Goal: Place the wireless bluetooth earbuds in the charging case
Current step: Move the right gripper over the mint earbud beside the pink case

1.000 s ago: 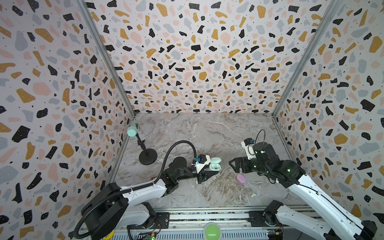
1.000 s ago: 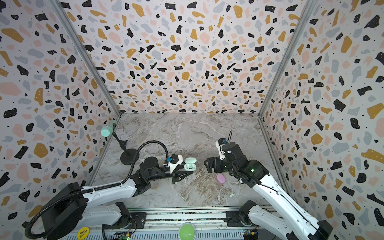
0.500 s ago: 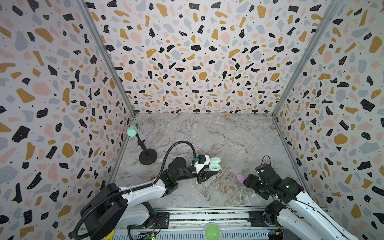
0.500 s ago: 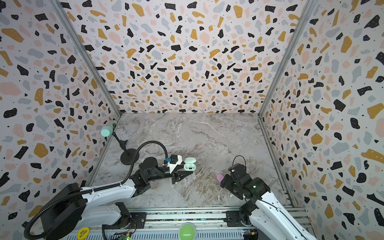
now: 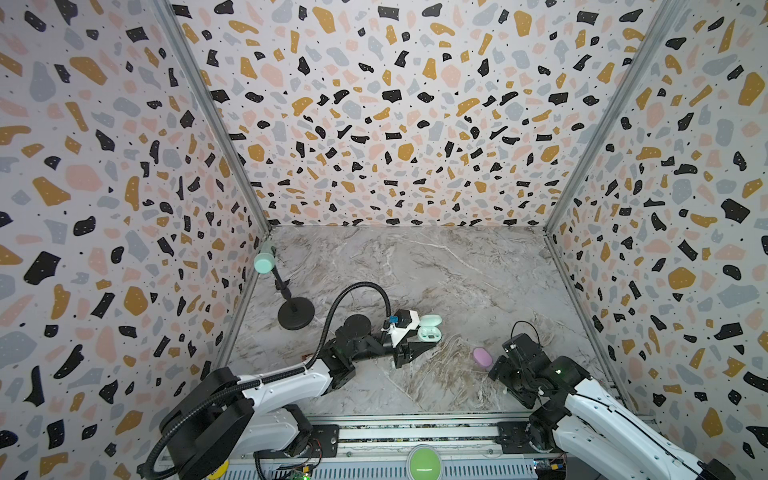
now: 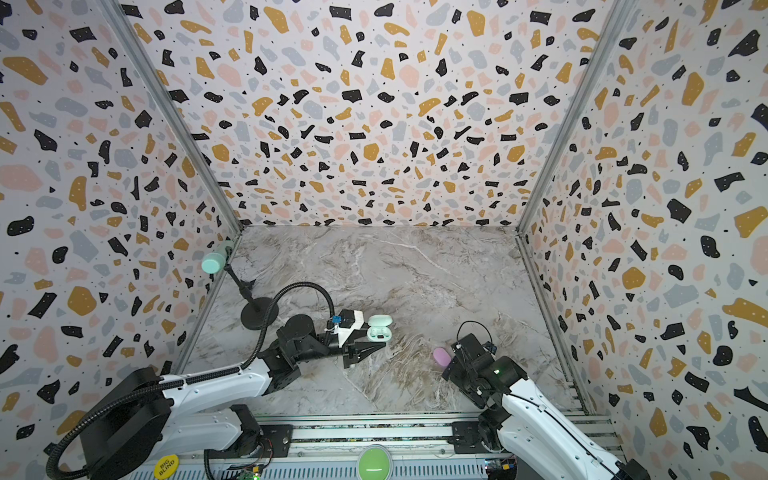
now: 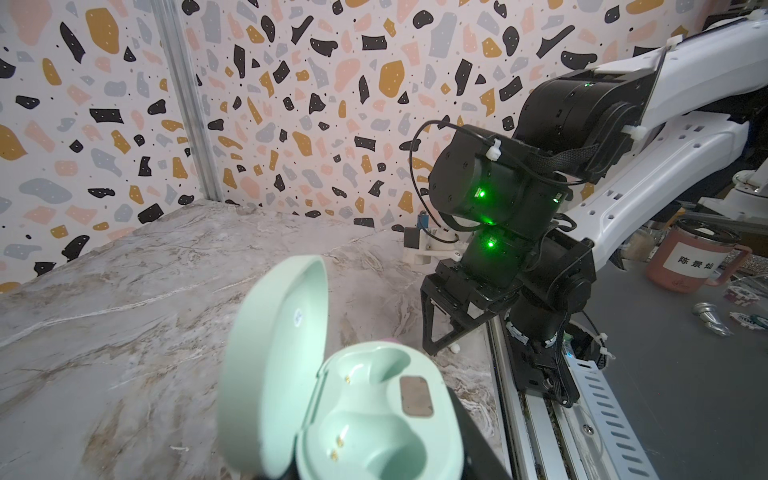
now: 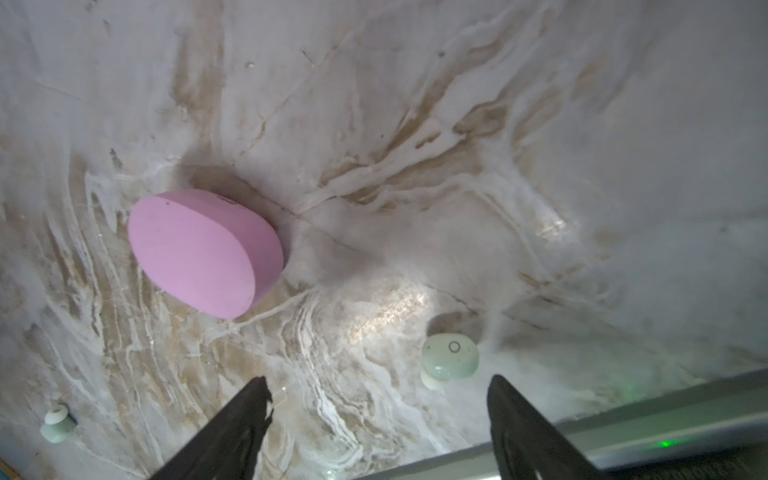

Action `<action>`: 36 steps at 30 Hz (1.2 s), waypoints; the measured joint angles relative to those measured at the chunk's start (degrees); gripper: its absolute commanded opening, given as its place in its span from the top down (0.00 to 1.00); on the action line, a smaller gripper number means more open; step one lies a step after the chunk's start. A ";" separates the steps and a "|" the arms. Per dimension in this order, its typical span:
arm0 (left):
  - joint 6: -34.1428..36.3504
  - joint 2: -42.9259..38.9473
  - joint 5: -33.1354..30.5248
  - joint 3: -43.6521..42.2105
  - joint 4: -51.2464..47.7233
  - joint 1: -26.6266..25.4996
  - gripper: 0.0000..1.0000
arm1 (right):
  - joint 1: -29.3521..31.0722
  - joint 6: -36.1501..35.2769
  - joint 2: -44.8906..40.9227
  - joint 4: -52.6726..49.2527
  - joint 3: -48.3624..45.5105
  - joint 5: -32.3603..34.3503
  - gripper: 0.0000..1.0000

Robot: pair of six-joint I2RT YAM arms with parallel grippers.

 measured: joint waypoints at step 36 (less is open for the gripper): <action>0.02 -0.81 -0.83 -0.24 -0.22 0.00 0.75 | -1.09 -6.97 12.20 9.86 0.31 -0.20 0.40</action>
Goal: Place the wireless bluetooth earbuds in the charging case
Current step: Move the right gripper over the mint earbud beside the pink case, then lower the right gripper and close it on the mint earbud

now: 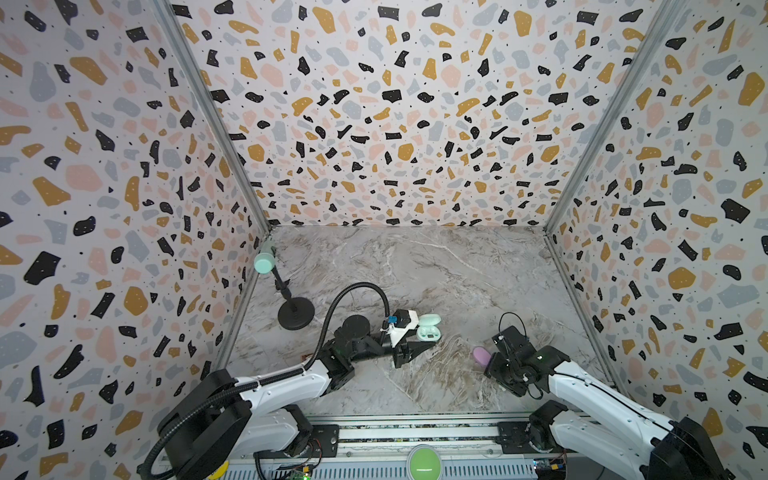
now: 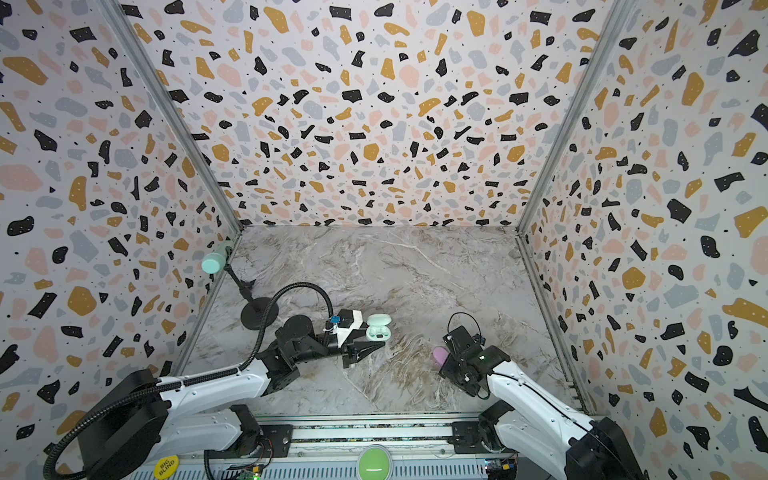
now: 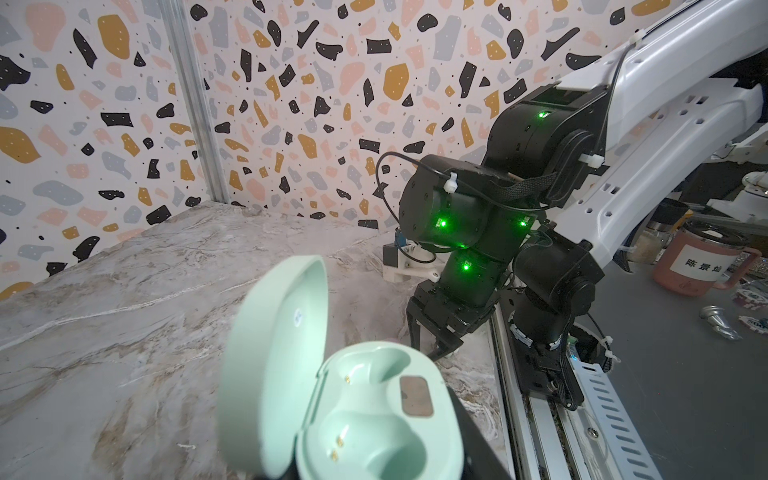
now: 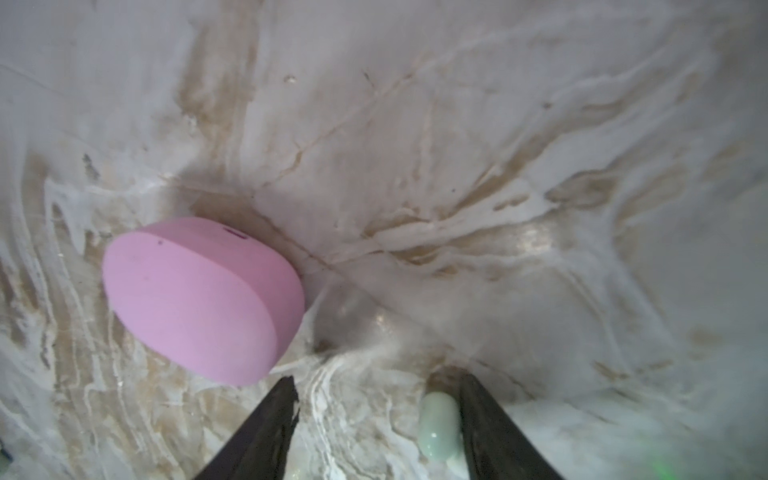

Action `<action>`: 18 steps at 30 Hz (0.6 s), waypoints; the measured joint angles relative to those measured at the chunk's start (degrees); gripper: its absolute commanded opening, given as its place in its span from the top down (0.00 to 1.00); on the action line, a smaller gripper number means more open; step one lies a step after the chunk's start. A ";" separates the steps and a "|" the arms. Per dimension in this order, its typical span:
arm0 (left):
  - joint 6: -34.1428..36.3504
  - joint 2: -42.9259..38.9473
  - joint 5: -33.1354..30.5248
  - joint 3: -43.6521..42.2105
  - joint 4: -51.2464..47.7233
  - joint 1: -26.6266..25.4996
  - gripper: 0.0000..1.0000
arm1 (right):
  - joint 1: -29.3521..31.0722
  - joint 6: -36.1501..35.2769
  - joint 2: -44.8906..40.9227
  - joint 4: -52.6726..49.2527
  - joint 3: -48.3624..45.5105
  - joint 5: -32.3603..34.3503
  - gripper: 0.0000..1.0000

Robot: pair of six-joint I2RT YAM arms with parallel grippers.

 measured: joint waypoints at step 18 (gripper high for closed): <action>0.22 -2.69 -0.31 0.00 -1.68 0.00 0.75 | -0.07 -3.52 7.65 -2.89 2.86 -0.11 0.65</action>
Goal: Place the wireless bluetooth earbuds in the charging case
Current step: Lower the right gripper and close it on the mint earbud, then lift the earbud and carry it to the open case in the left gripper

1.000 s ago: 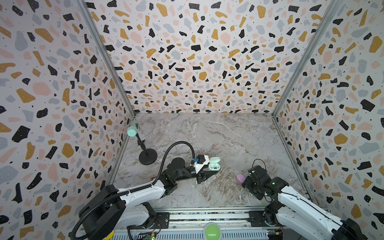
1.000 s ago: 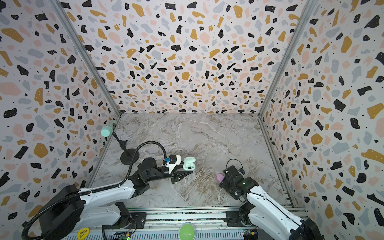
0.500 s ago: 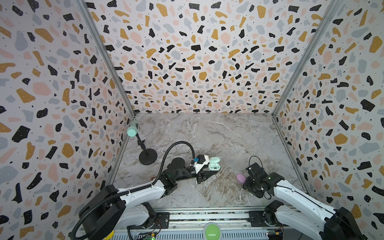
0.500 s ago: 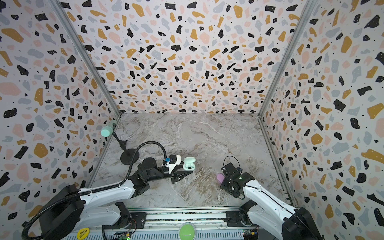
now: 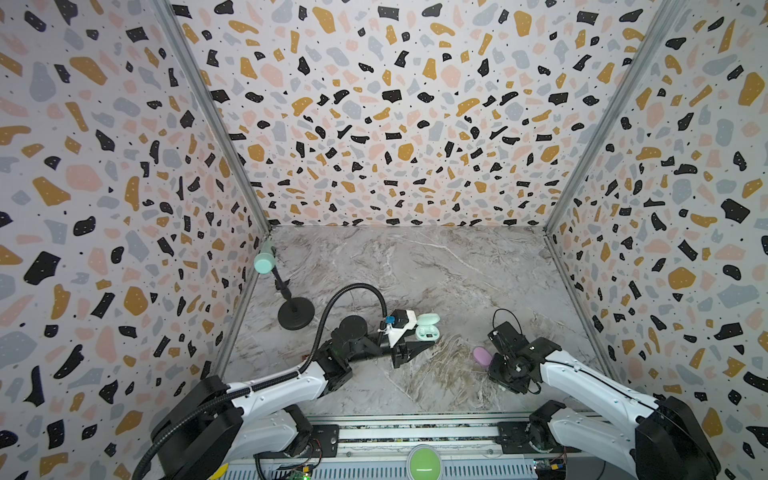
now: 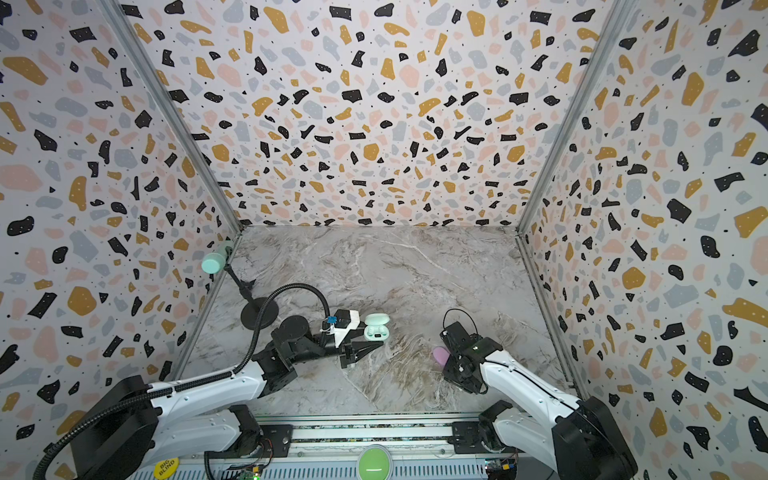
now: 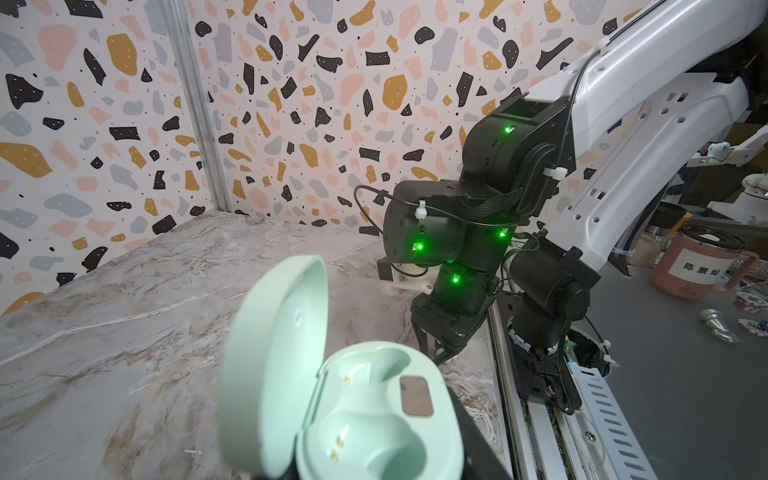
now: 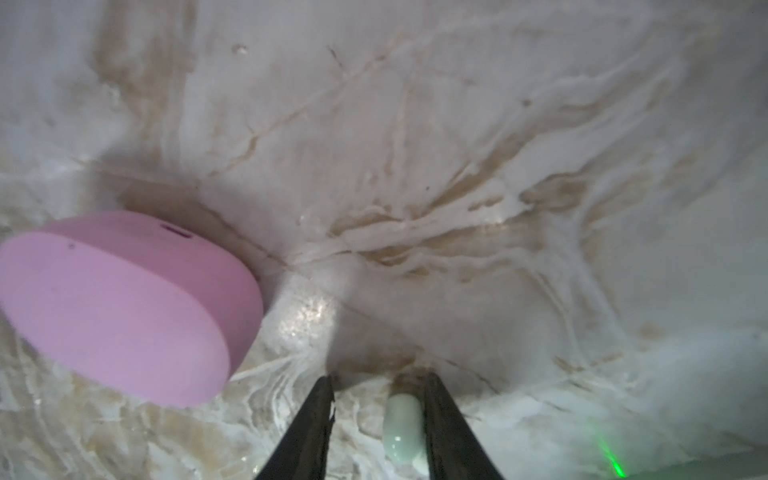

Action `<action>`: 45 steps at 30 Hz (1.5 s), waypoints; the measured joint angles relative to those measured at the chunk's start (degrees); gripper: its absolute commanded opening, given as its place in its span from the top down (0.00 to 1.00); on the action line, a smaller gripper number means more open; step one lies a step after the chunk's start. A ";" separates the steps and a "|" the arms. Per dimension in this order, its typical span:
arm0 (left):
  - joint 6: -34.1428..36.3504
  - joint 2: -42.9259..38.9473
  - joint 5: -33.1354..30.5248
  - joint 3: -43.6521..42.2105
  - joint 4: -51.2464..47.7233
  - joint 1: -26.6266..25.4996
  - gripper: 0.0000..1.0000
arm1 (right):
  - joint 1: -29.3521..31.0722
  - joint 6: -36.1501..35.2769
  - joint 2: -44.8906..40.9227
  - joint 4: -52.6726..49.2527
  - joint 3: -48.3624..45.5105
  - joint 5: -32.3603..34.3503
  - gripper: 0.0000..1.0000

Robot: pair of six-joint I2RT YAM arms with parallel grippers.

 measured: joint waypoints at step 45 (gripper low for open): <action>0.11 1.25 -0.31 0.00 1.14 0.28 0.75 | 3.48 0.48 -13.14 6.10 7.26 -2.91 0.87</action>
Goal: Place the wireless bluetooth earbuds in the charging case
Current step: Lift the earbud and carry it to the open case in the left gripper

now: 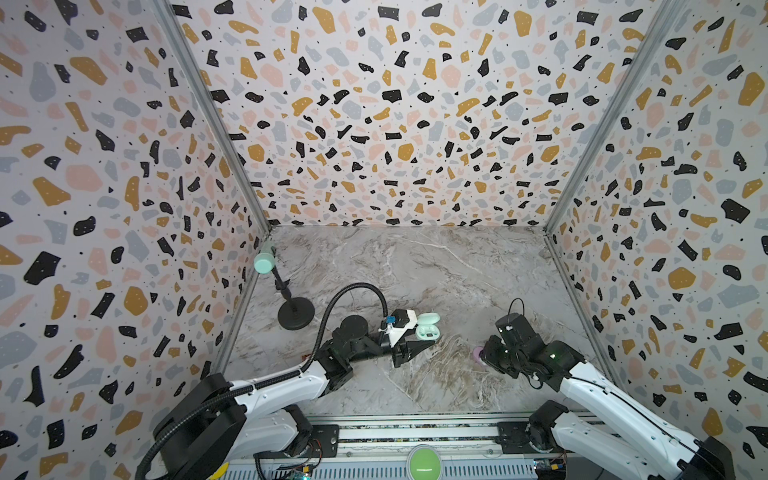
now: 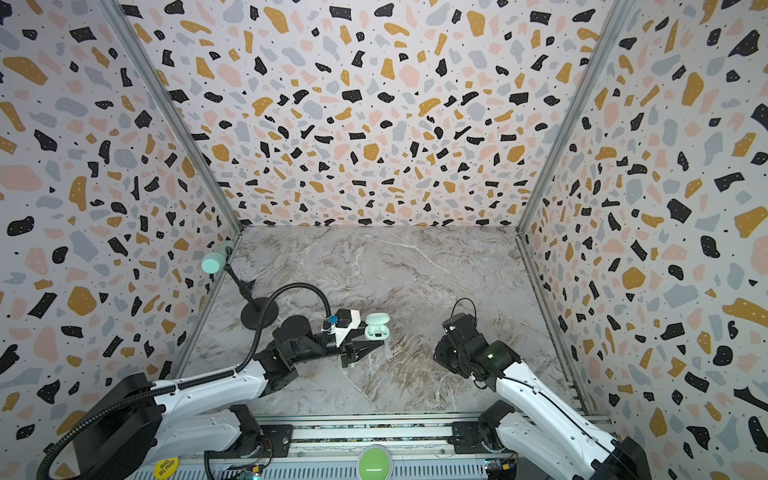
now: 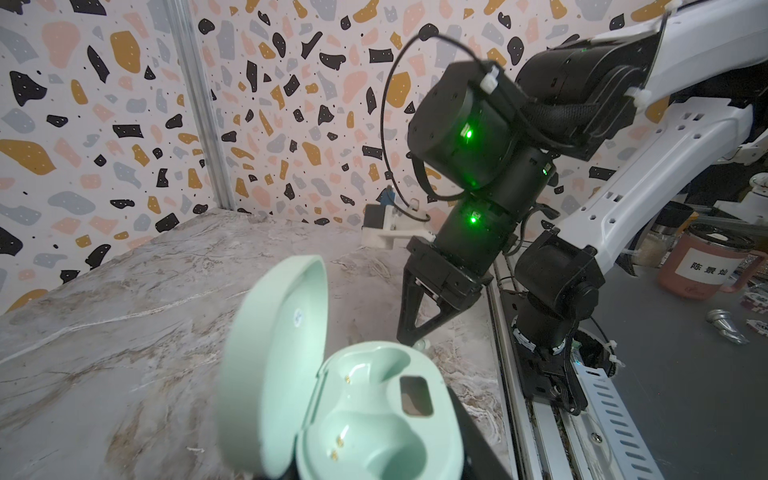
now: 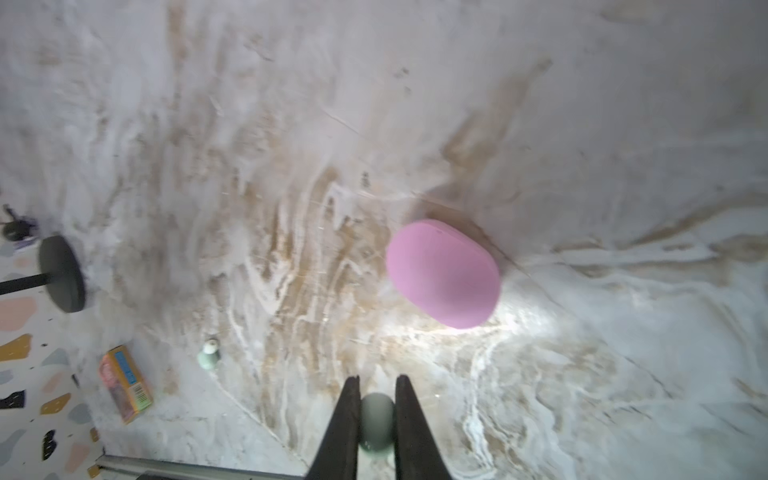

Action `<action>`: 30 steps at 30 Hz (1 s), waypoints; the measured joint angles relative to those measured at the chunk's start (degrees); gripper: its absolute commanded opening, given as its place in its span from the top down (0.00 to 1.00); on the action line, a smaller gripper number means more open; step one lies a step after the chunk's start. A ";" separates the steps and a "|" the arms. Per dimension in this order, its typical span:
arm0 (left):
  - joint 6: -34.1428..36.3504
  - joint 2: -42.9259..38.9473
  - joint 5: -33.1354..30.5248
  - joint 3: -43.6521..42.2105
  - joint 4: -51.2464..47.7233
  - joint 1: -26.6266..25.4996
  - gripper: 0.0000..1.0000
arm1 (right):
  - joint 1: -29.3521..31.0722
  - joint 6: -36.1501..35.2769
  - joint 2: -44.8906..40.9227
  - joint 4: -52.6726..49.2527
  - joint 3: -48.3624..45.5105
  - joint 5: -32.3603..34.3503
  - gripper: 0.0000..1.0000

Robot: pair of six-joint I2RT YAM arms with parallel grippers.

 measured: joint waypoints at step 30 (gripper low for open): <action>-0.11 10.03 8.57 7.69 6.16 0.31 0.75 | -4.42 -35.39 -3.08 7.74 18.62 -29.64 0.87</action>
